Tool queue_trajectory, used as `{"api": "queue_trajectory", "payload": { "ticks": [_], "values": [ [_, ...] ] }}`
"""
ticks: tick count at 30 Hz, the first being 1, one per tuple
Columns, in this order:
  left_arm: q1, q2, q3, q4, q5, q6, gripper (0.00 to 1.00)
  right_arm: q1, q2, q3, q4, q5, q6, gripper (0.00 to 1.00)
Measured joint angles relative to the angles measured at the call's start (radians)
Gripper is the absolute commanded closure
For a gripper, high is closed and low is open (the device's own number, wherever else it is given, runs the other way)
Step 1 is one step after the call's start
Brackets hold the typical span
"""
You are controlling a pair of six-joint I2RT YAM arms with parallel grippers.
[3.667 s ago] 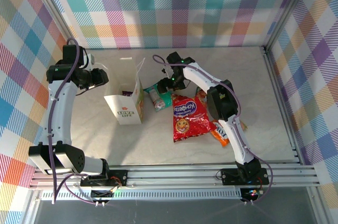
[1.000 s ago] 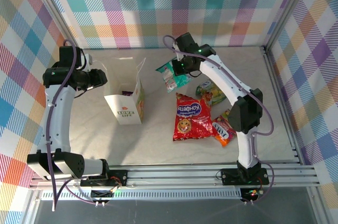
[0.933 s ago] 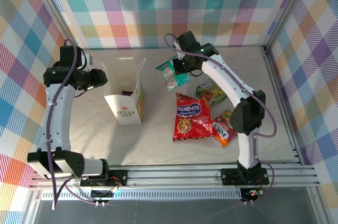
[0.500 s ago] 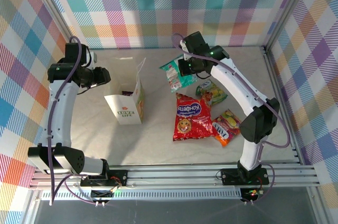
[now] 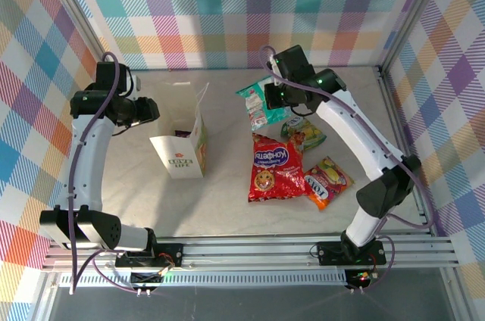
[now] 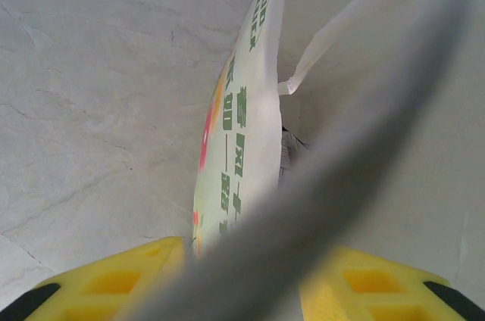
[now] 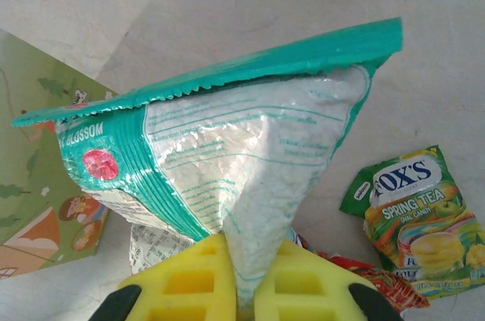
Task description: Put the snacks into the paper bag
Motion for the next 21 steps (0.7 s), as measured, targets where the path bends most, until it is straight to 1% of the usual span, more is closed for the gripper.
{"api": "queue_trajectory", "payload": {
  "ticks": [10, 21],
  "values": [
    [-0.020, 0.000, 0.004, 0.000, -0.015, 0.000, 0.57, 0.019, -0.069, -0.001, -0.015, 0.037, 0.064, 1.00],
    [-0.032, 0.000, 0.006, -0.003, -0.018, -0.001, 0.56, 0.085, -0.069, 0.134, -0.069, 0.089, 0.086, 1.00]
  ]
}}
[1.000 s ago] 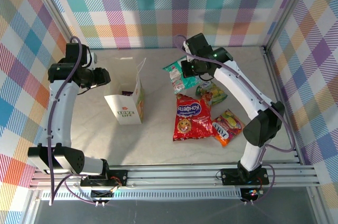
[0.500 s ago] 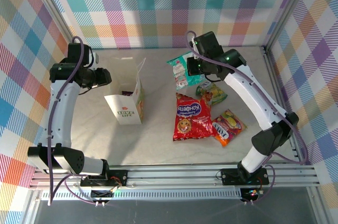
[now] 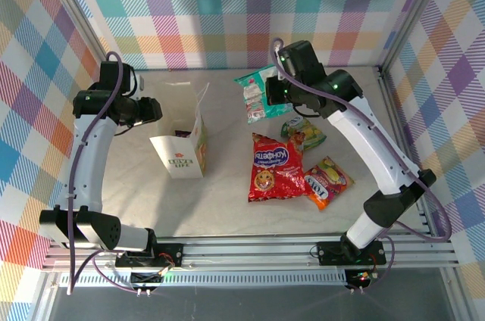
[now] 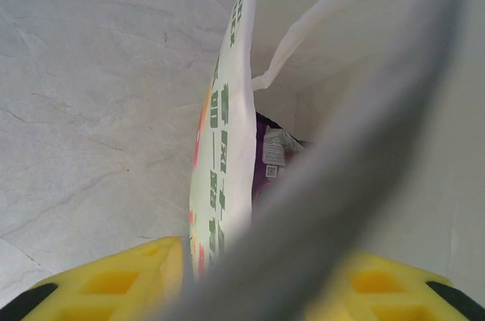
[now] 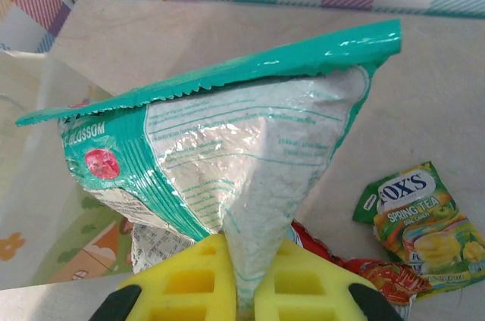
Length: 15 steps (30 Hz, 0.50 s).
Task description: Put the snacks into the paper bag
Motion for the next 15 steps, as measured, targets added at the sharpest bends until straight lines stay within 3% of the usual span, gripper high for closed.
{"api": "queue_trajectory", "payload": {
  "ticks": [15],
  "values": [
    [0.000, -0.007, 0.000, 0.000, 0.000, 0.000, 0.56, 0.082, 0.122, 0.369, -0.076, 0.053, -0.034, 1.00]
  ]
}}
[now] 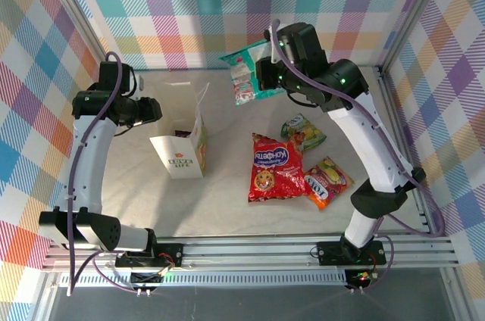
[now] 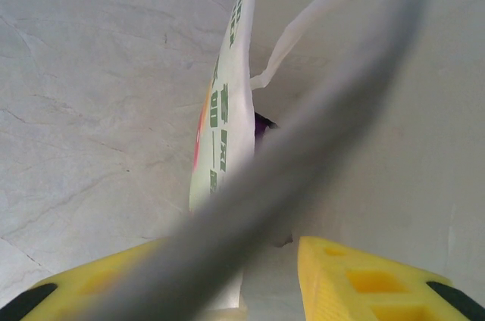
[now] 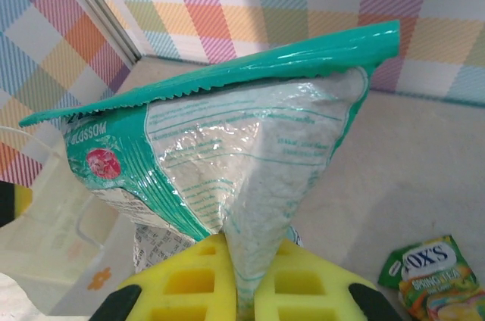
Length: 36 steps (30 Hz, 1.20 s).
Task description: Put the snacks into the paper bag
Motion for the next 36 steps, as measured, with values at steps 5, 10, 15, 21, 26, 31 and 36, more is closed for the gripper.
{"api": "queue_trajectory", "payload": {
  "ticks": [5, 10, 15, 21, 26, 31, 36],
  "values": [
    [0.000, -0.007, 0.000, 0.000, 0.002, 0.000, 0.56, 0.046, 0.000, 0.006, -0.002, 0.001, -0.012, 1.00],
    [-0.001, -0.017, 0.000, 0.001, 0.001, 0.000, 0.57, 0.074, 0.000, -0.001, 0.044, -0.049, -0.027, 1.00],
    [-0.001, -0.036, 0.000, 0.001, -0.001, 0.000, 0.57, 0.097, 0.002, -0.009, 0.107, -0.100, -0.030, 1.00],
    [-0.001, -0.047, 0.000, 0.004, -0.001, 0.000, 0.57, 0.117, 0.028, -0.010, 0.187, -0.169, -0.024, 1.00],
    [-0.001, -0.043, 0.033, 0.005, -0.017, 0.000, 0.57, 0.126, 0.057, -0.010, 0.270, -0.220, 0.000, 1.00],
    [0.000, -0.044, 0.045, 0.039, -0.027, -0.007, 0.57, 0.137, 0.080, -0.009, 0.344, -0.253, 0.024, 1.00],
    [0.003, -0.044, 0.045, 0.059, -0.027, -0.012, 0.57, 0.163, 0.132, 0.011, 0.420, -0.279, 0.035, 1.00]
  ]
}}
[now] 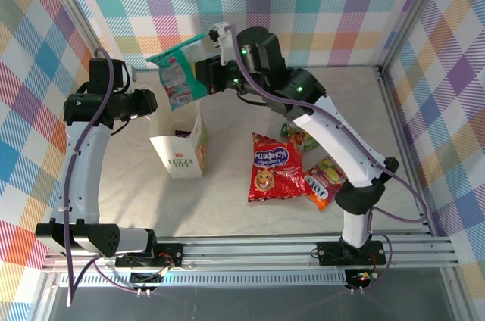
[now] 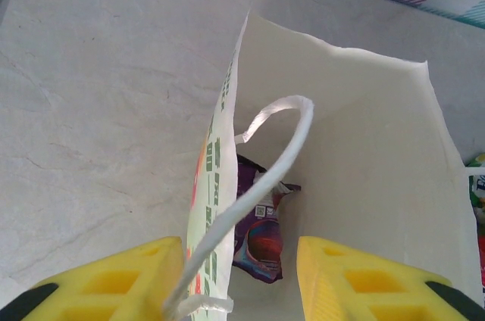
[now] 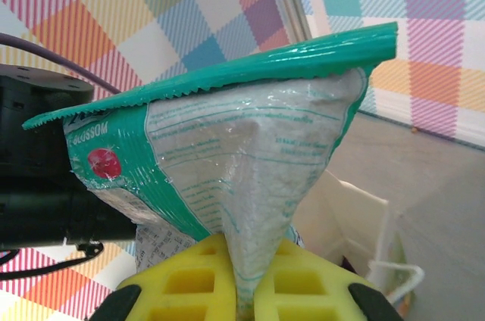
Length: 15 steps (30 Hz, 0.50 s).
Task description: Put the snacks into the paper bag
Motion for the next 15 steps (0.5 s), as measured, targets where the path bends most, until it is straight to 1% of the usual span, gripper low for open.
{"api": "queue_trajectory", "payload": {
  "ticks": [5, 10, 15],
  "values": [
    [0.021, -0.003, 0.000, 0.001, 0.001, -0.007, 0.56, 0.015, 0.104, 0.102, 0.020, -0.005, 0.014, 1.00],
    [0.072, -0.020, -0.013, 0.018, 0.002, -0.032, 0.54, 0.017, 0.155, 0.112, 0.046, -0.012, 0.035, 1.00],
    [0.124, -0.040, -0.037, 0.027, 0.021, -0.057, 0.56, 0.017, 0.205, 0.118, 0.050, 0.004, 0.048, 1.00]
  ]
}}
